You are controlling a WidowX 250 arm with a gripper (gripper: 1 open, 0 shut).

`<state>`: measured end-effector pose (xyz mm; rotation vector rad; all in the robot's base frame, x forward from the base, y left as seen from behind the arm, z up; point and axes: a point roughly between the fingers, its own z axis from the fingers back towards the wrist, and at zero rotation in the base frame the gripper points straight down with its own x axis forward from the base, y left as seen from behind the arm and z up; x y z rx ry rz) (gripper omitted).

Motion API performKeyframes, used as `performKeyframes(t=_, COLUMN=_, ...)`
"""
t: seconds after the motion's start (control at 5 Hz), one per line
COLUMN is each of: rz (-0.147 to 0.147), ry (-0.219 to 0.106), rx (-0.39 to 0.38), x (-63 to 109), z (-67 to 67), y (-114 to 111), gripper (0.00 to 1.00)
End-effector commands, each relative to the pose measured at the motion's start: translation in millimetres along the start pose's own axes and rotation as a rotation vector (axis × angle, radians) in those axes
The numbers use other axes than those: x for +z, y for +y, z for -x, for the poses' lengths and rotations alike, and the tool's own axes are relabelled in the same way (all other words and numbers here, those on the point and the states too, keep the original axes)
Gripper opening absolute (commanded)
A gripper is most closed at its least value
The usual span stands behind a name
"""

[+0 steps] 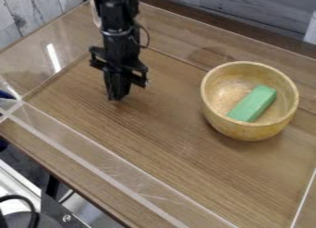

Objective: Put the green block in the brown bowl

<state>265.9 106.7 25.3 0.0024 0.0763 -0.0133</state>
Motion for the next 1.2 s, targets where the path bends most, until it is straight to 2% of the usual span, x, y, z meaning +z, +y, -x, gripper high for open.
performKeyframes(t=0.0, rz=-0.018, ry=-0.033, rx=0.002, x=8.0, z=-7.1, y=2.3, gripper=0.0)
performKeyframes(t=0.2, rz=-0.015, ry=-0.035, rx=0.011, x=12.1, z=-7.2, y=1.7, gripper=1.0)
performKeyframes(t=0.4, rz=-0.01, ry=-0.035, rx=0.02, x=12.2, z=-8.1, y=1.1, gripper=0.0)
performKeyframes(t=0.6, rz=-0.005, ry=-0.037, rx=0.029, x=13.5, z=-8.8, y=0.5, gripper=0.0)
performKeyframes(t=0.8, rz=-0.002, ry=-0.038, rx=0.039, x=17.3, z=-8.9, y=-0.1, gripper=1.0)
performKeyframes(t=1.0, rz=0.001, ry=-0.039, rx=0.048, x=21.5, z=-9.0, y=-0.9, gripper=1.0)
